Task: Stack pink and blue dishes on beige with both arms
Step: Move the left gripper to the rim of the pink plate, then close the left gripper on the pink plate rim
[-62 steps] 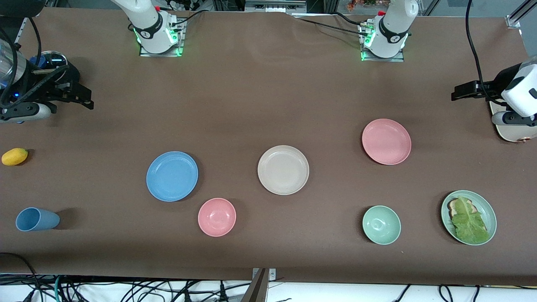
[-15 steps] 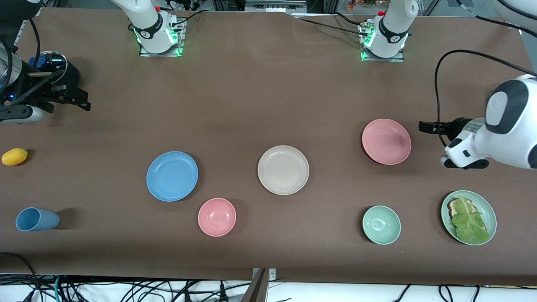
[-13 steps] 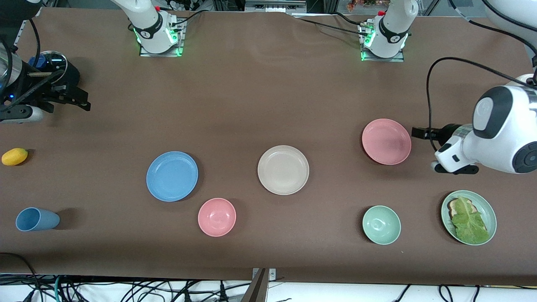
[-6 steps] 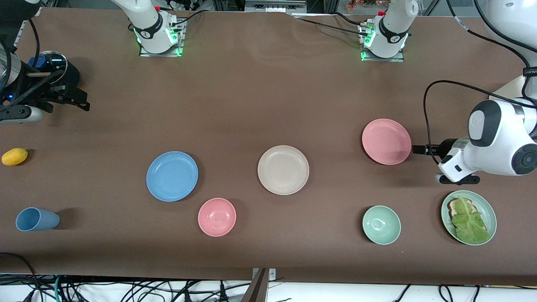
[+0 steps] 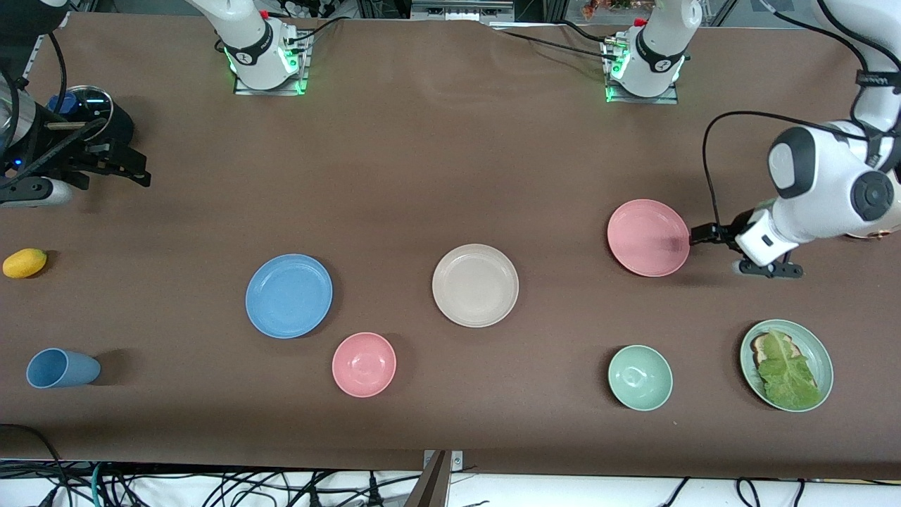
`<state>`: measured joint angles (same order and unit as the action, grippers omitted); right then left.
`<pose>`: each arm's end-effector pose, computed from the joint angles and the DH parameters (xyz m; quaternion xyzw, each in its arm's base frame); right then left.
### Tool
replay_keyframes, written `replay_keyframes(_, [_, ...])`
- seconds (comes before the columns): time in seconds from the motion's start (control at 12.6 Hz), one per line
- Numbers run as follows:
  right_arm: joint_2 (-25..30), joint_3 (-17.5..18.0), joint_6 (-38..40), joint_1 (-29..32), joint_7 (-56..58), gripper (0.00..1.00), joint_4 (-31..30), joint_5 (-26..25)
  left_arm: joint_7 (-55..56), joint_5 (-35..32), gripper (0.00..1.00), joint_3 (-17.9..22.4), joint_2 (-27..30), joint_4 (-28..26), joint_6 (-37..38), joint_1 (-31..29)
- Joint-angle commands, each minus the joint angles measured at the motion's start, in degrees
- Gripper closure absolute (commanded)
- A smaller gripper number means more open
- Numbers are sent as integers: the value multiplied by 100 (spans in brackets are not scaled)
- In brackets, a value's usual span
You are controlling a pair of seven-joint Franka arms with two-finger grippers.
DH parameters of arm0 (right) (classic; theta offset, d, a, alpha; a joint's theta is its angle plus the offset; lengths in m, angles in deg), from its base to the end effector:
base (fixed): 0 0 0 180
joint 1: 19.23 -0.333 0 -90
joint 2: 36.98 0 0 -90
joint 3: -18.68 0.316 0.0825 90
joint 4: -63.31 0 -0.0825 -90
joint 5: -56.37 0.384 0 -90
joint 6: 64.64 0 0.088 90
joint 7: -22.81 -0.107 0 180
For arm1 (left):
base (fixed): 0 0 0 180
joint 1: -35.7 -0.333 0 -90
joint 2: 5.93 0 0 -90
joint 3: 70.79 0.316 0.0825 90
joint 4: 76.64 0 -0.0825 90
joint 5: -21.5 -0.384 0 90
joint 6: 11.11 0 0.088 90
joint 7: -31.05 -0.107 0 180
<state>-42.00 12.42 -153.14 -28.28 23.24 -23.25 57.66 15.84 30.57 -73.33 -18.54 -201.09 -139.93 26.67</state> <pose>0.5770 0.0334 0.6012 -0.9992 -0.0282 0.0267 0.0059 0.5405 0.0571 0.2803 0.9952 -0.0217 -0.0587 0.0751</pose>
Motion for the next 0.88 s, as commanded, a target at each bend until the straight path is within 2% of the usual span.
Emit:
replay_keyframes(0.0, [-16, 20, 70, 34, -34, 0, 61, -23, -1015, 733, 0, 0, 251, -580, -399, -291])
replay_keyframes(0.24, [-16, 20, 70, 43, -34, 0, 61, -23, -1527, 1034, 0, 0, 49, -589, -425, -450])
replay_keyframes(0.56, [-16, 20, 70, 34, -34, 0, 61, -23, -3081, 1947, 0, 0, -496, -580, -907, -635])
replay_keyframes(0.8, [-16, 20, 79, 43, -34, 0, 52, -23, -3207, 2046, 0, 0, -646, -563, -1049, -635])
